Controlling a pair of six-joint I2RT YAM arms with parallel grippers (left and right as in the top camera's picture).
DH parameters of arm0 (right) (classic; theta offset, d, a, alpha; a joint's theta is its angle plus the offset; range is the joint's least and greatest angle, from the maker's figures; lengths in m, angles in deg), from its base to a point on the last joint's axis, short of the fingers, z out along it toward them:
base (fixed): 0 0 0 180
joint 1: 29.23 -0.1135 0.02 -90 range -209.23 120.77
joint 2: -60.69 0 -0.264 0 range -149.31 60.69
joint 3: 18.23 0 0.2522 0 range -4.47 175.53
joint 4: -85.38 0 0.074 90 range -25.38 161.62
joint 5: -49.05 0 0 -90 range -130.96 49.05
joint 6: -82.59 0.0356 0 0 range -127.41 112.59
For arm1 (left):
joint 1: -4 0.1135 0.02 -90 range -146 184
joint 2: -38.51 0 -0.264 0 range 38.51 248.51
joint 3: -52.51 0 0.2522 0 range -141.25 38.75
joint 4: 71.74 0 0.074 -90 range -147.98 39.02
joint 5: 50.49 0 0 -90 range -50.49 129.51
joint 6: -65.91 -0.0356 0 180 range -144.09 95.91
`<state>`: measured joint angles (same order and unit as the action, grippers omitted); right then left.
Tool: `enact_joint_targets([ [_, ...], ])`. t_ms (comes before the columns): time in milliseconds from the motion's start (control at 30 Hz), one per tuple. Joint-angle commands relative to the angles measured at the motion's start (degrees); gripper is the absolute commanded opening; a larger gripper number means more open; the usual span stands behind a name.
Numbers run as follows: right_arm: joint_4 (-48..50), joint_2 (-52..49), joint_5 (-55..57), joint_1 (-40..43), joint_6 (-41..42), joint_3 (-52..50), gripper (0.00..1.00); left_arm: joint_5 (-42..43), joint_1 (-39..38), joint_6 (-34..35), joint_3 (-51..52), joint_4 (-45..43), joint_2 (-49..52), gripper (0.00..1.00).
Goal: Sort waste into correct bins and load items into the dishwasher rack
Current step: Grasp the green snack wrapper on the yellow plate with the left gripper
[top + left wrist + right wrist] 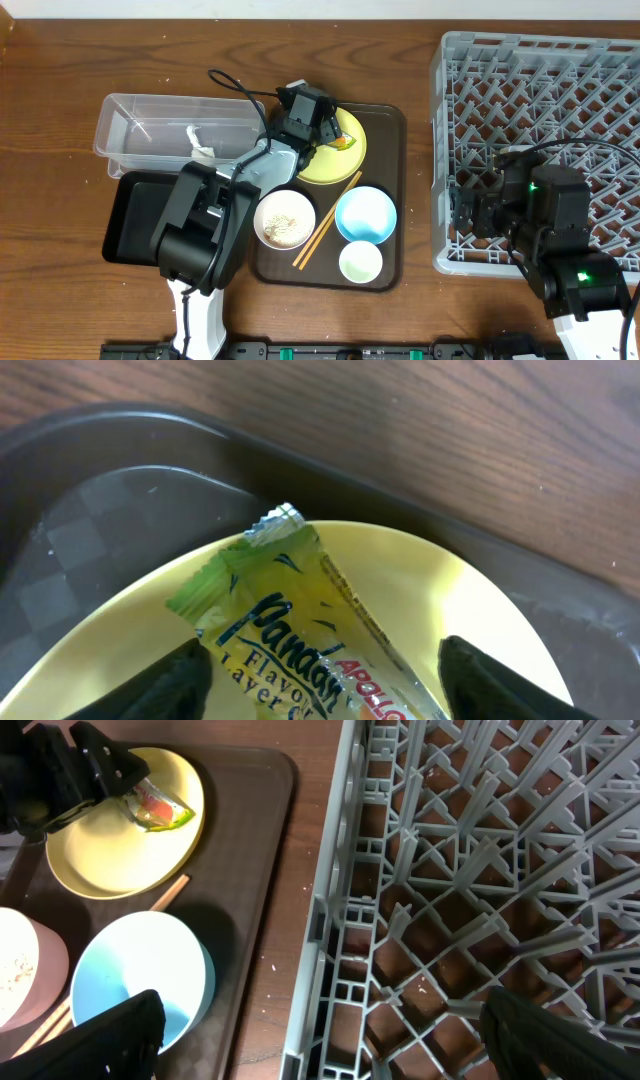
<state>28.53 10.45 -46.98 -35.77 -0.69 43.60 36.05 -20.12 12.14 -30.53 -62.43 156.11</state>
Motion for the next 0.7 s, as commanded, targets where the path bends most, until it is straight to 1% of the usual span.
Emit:
enact_joint_targets([
  [0,-0.2,0.1,-0.5,0.3,-0.6,1.3,0.99,-0.9,-0.2,0.1,-0.8,0.8,1.7,0.64],
  [133,-0.2,0.1,-0.5,0.3,-0.6,1.3,0.99,-0.6,-0.5,0.1,-0.8,0.9,1.7,0.46],
  [267,-0.2,0.1,-0.5,0.3,-0.6,1.3,0.99,-0.6,-0.5,0.0,-0.8,2.7,1.7,0.25],
  [333,-0.2,0.1,-0.5,0.3,-0.6,1.3,0.99,-0.7,-0.5,-0.6,-0.8,3.8,1.6,0.15],
  [400,-0.2,0.1,-0.5,0.3,-0.6,1.3,0.99,-0.7,-0.5,-1.6,-0.8,4.8,1.2,0.06],
  [567,-0.2,0.1,-0.5,0.3,-0.6,1.3,0.99,-0.7,-0.5,-6.3,-0.8,6.3,-2.4,0.06],
  [633,-0.2,0.1,-0.5,0.3,-0.6,1.3,0.99,-0.7,-0.4,-7.5,-0.8,8.0,-5.3,0.06],
  [667,-0.2,0.1,-0.4,0.3,-0.6,1.3,0.99,-0.7,-0.3,-8.7,-0.8,9.7,-8.4,0.06],
])
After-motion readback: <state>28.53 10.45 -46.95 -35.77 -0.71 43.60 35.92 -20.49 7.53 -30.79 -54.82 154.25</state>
